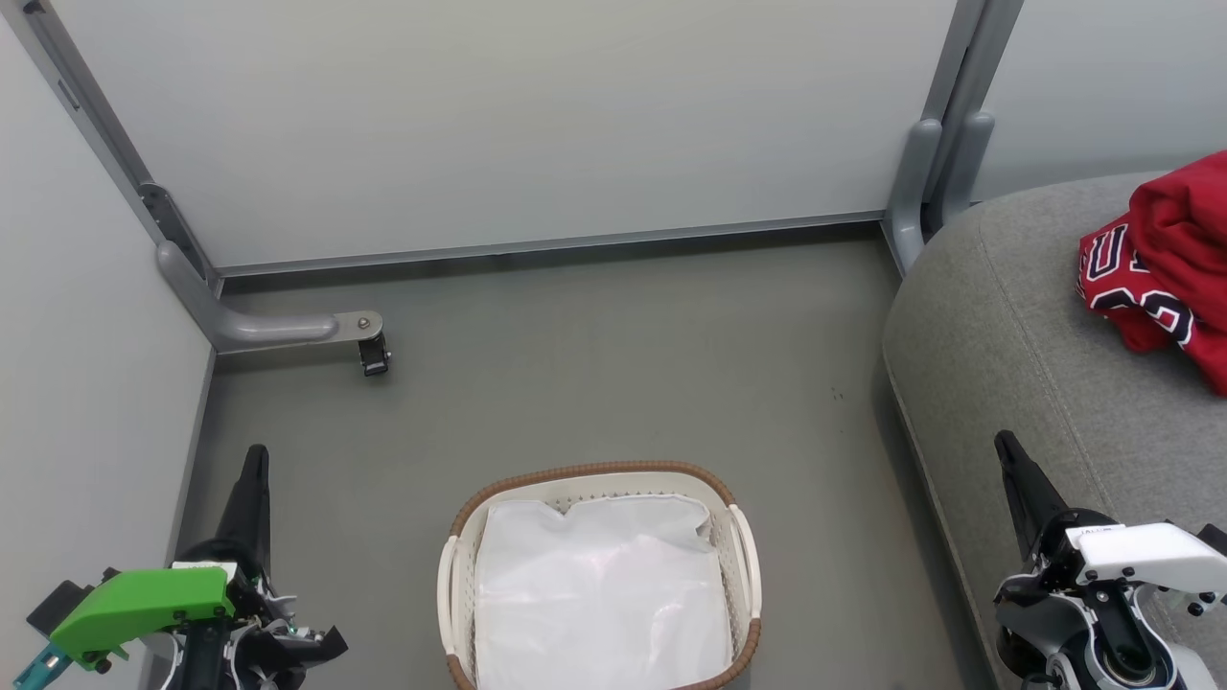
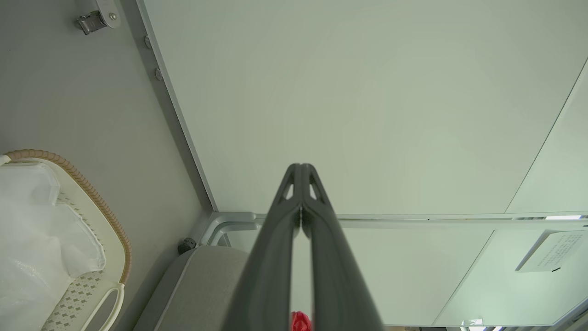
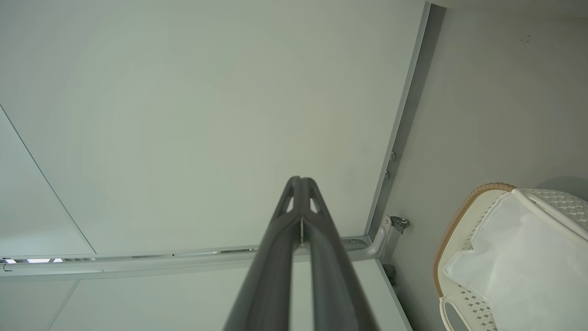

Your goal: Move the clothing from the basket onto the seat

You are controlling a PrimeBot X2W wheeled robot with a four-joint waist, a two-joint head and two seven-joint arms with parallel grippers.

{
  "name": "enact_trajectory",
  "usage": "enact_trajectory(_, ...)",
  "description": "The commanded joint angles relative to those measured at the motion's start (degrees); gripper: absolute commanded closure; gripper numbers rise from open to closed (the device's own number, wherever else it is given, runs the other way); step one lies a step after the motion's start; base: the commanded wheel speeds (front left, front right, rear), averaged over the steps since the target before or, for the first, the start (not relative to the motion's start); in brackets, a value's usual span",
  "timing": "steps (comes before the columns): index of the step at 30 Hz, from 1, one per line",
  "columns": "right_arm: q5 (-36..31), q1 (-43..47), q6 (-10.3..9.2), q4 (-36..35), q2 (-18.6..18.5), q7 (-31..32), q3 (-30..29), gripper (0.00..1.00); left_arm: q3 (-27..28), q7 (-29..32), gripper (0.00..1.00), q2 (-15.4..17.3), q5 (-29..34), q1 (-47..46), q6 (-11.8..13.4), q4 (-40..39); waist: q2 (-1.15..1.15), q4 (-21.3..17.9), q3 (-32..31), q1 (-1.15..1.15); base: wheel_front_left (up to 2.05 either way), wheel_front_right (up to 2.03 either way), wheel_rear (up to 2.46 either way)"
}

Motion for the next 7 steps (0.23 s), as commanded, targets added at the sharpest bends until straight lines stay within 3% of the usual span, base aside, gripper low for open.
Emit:
enact_trajectory(1, 0.23, -0.46, -0.04, -0.22, -0.34, 0.17, -0.12, 1.0, 0.09, 0.17, 1.0, 0.01, -0.19, -0.58, -0.24, -0.1, 0.0, 0.0, 0.0, 0.0, 0.0, 0.0, 0.0)
enact_trajectory(7, 0.23, -0.45, -0.04, -0.23, -0.34, 0.17, -0.12, 1.0, 0.09, 0.16, 1.0, 0.01, -0.19, -0.58, -0.24, -0.09, 0.0, 0.0, 0.0, 0.0, 0.0, 0.0, 0.0)
